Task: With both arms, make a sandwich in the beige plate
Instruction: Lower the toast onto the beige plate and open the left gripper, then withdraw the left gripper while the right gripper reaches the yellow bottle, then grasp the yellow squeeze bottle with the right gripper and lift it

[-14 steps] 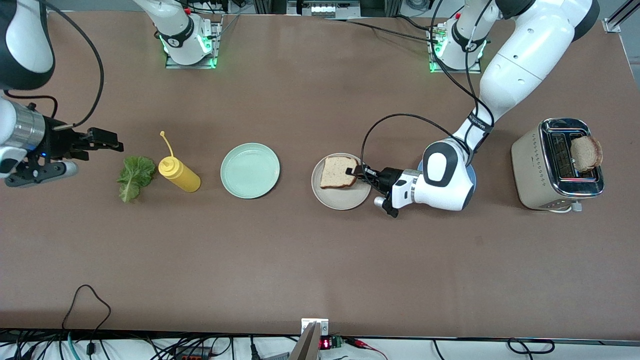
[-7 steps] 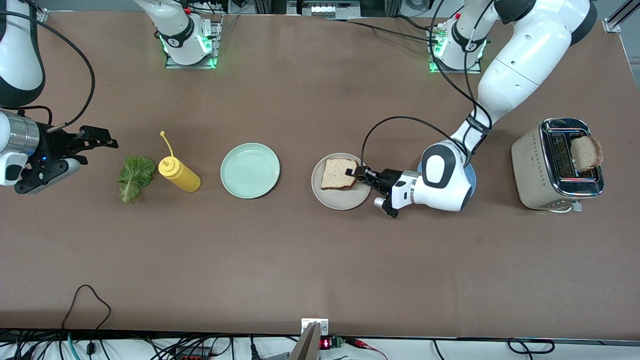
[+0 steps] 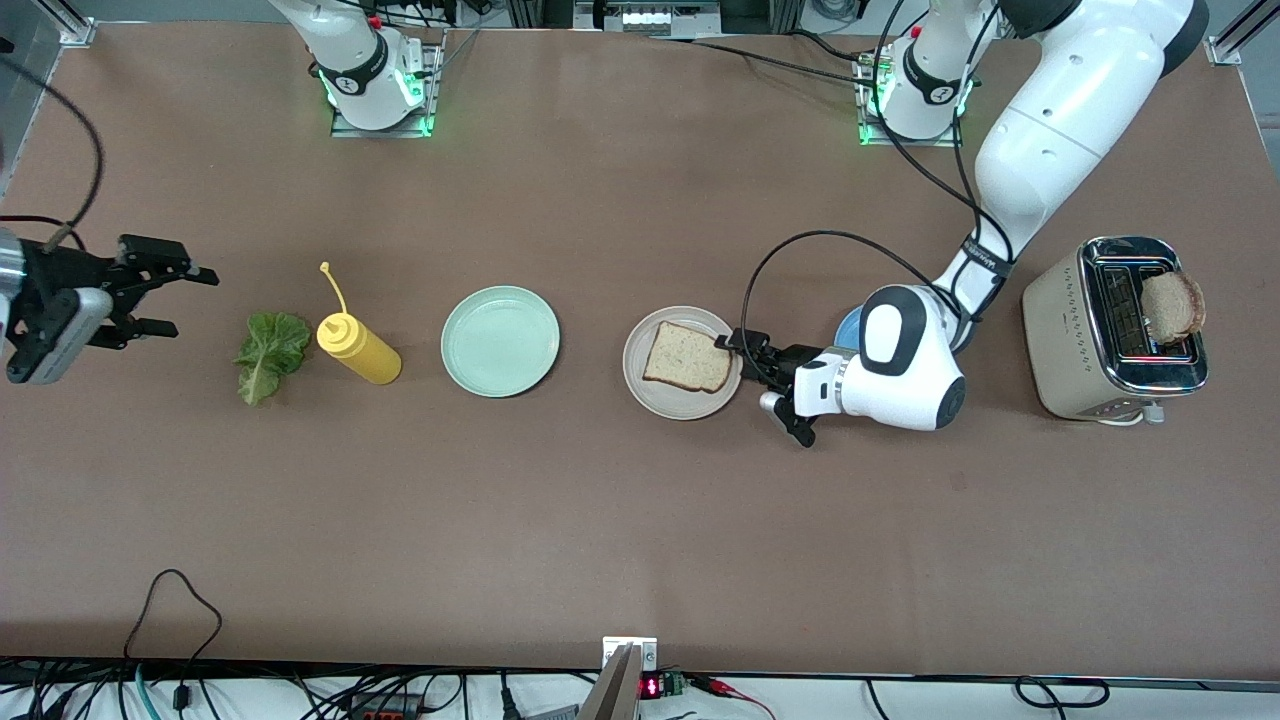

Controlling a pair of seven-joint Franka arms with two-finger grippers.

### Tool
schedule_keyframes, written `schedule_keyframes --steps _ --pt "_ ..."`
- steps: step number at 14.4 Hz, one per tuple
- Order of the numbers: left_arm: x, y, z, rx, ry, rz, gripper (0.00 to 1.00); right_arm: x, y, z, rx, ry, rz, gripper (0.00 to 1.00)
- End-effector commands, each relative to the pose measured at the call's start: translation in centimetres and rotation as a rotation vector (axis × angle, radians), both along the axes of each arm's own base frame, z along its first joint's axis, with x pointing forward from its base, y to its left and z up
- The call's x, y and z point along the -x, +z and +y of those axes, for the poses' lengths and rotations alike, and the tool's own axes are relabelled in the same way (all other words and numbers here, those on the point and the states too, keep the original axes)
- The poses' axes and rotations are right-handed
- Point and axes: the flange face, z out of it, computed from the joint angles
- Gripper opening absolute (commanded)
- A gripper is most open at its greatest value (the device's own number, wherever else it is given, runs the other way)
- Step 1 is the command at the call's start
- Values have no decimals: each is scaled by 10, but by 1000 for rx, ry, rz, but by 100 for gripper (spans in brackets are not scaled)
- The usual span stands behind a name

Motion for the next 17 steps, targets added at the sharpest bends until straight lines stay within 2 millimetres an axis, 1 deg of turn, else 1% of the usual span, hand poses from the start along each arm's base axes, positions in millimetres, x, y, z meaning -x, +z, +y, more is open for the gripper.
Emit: schedule_keyframes --steps 1,3,4,7,9,10,12,13,14,15,16,17 --pt "4 45 1 -114 -16 -28 100 7 -17 -22 -132 75 -90 100" --pt "7 73 5 -242 -53 -41 100 9 -34 -30 -234 128 -171 100" --pt "9 92 8 -332 -71 -54 100 11 -43 -35 -266 149 -208 100" --pt "13 129 26 -590 -147 -113 100 19 -85 -48 -407 227 -350 100" --pt "17 157 44 -703 -197 -145 100 18 -130 -58 -507 278 -435 100" --pt "19 173 57 -760 -213 -155 100 18 -147 -62 -550 291 -471 100" --pt "21 210 77 -870 -234 -184 100 20 -198 -64 -653 319 -546 100" --pt "16 230 90 -920 -233 -190 100 21 -222 -63 -702 323 -581 100" --pt "8 256 105 -960 -226 -203 100 22 -245 -60 -740 321 -611 100" --pt "1 285 116 -969 -197 -207 100 24 -262 -58 -766 323 -638 100" --pt "-4 310 124 -969 -167 -214 100 25 -278 -55 -793 315 -669 100" --pt "-7 330 135 -969 -135 -219 100 30 -291 -51 -812 309 -683 100"
